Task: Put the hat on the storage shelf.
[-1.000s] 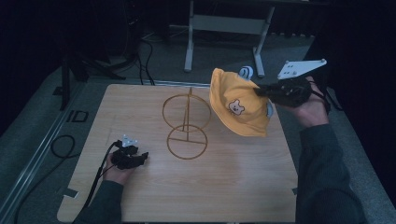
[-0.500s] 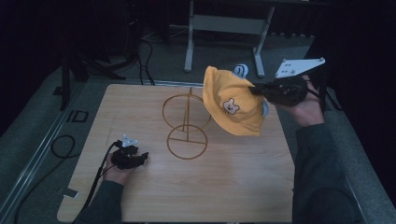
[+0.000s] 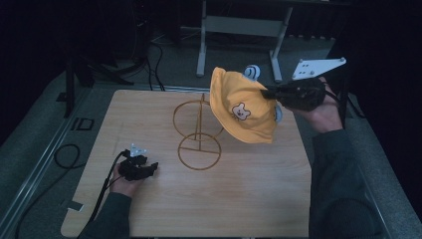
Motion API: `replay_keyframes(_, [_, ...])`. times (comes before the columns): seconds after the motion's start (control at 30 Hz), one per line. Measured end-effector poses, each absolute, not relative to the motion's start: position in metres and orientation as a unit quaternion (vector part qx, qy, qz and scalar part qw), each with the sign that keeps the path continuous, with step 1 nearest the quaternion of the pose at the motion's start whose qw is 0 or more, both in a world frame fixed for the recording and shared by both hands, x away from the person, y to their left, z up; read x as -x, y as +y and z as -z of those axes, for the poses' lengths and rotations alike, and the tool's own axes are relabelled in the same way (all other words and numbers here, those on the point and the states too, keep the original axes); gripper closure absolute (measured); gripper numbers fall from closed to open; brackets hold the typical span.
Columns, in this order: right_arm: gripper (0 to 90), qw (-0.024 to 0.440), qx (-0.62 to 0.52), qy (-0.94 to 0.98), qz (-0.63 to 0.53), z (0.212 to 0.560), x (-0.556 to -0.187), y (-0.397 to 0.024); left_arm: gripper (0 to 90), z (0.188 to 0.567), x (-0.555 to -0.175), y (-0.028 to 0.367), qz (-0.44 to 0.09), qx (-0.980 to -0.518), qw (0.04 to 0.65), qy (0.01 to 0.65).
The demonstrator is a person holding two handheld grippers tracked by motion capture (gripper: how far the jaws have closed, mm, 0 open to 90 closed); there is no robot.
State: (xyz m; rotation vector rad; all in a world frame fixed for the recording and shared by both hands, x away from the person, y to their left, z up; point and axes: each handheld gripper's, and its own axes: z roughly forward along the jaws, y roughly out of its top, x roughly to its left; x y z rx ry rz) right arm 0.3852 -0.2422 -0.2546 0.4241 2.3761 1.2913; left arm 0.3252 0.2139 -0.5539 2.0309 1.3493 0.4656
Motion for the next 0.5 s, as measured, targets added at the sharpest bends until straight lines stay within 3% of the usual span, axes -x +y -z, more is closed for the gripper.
replay_keyframes(0.5, [84.7, 0.189, -0.127, 0.854, -0.469, 0.246, -0.386, -0.22, 47.8, 0.554, -0.325, 0.214, -0.177, -0.775, 0.323, 0.513])
